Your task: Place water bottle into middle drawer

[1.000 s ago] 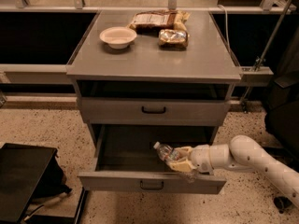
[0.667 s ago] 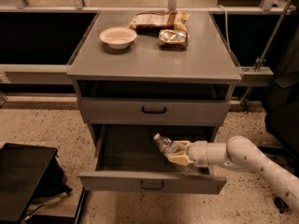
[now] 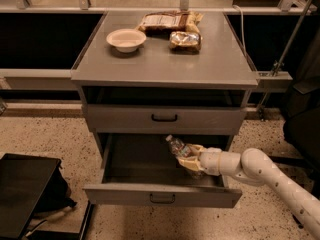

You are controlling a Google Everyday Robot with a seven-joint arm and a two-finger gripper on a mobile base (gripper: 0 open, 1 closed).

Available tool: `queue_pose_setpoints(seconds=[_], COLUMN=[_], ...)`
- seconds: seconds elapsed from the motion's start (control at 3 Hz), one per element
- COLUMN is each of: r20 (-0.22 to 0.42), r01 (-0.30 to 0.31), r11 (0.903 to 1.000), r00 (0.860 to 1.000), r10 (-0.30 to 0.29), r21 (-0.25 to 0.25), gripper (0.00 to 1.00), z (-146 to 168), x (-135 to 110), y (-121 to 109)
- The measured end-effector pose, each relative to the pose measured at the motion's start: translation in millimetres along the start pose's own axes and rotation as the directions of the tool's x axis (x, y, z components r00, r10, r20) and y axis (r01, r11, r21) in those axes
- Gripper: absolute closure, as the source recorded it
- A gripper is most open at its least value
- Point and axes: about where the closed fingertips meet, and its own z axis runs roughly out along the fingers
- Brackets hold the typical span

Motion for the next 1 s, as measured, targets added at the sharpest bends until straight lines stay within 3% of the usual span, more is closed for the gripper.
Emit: queue_pose_setpoints(seconds=[0.33, 0.67, 1.0], r20=[-0.113, -0.283, -0.297], r01=[0.121, 0.251, 0.268], r11=[0.9908, 0.9448, 0.9331], r00=[0.985, 0.909, 0.895], r10=[-0.128, -0.305, -0.333], r21=[-0.060, -0.211, -0.240], gripper=[1.00, 1.00, 1.00], z=[13.1, 34.8, 45.6], x=[6.5, 22.9, 27.0], y=[3.2, 11.7, 14.8])
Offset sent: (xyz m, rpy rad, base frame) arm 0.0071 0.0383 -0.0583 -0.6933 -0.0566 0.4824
